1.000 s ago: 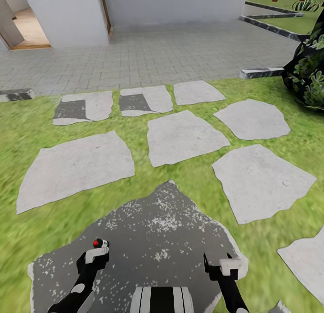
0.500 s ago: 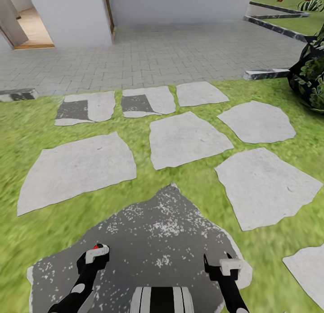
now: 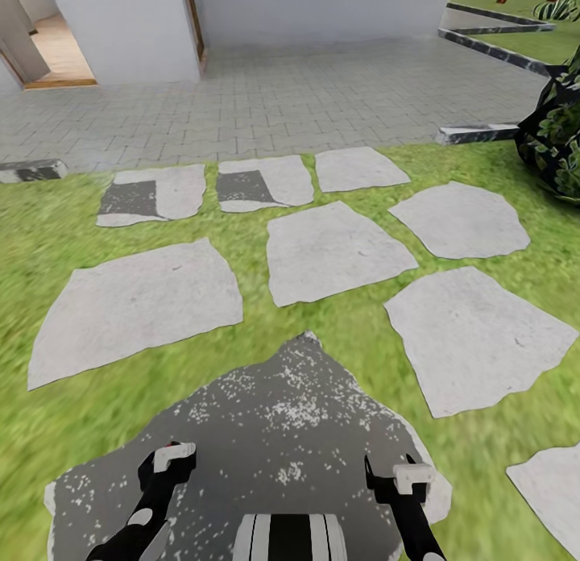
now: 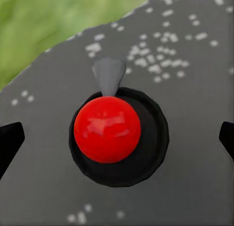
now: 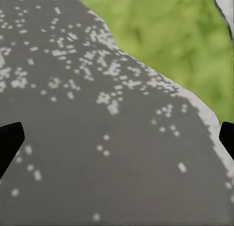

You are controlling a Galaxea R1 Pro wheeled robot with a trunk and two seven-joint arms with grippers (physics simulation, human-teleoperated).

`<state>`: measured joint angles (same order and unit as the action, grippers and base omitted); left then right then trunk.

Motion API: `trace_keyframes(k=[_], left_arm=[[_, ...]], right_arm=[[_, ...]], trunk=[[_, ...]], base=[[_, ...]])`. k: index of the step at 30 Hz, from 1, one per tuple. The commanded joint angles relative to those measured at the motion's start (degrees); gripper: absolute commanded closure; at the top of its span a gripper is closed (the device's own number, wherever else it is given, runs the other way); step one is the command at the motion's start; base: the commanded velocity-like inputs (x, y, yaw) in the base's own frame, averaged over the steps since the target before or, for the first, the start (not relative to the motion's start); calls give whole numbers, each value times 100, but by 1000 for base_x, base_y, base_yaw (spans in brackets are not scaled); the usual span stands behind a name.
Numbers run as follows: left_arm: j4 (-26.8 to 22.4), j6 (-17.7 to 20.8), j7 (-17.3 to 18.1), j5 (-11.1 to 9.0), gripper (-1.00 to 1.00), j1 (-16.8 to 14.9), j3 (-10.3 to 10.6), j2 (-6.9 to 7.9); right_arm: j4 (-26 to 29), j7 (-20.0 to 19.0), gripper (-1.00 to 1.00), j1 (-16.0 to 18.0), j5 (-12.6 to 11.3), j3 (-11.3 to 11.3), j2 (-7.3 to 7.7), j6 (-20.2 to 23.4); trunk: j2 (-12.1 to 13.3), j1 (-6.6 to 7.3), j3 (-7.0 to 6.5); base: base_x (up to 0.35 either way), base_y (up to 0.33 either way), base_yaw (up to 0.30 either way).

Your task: In the garden, pick up the pesticide atomizer on the floor and spray pesticide onto both trees until each tree trunk is fully covered.

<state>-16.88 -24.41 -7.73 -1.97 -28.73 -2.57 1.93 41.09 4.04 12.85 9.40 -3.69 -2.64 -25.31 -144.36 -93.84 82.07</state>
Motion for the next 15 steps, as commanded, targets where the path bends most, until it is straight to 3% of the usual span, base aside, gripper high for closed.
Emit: trace_keyframes(k=[1, 15], left_arm=[[0, -1, 0, 1, -100, 0, 1, 0], [0, -2, 0, -6, -100, 0, -7, 13]], right_arm=[[0, -1, -100, 3, 0, 0, 0, 0], [-9, -6, -100, 2, 0, 0, 4, 0]], trunk=[[0, 0, -4], [0, 0, -44]], base=[[2, -1, 0], [0, 0, 0]])
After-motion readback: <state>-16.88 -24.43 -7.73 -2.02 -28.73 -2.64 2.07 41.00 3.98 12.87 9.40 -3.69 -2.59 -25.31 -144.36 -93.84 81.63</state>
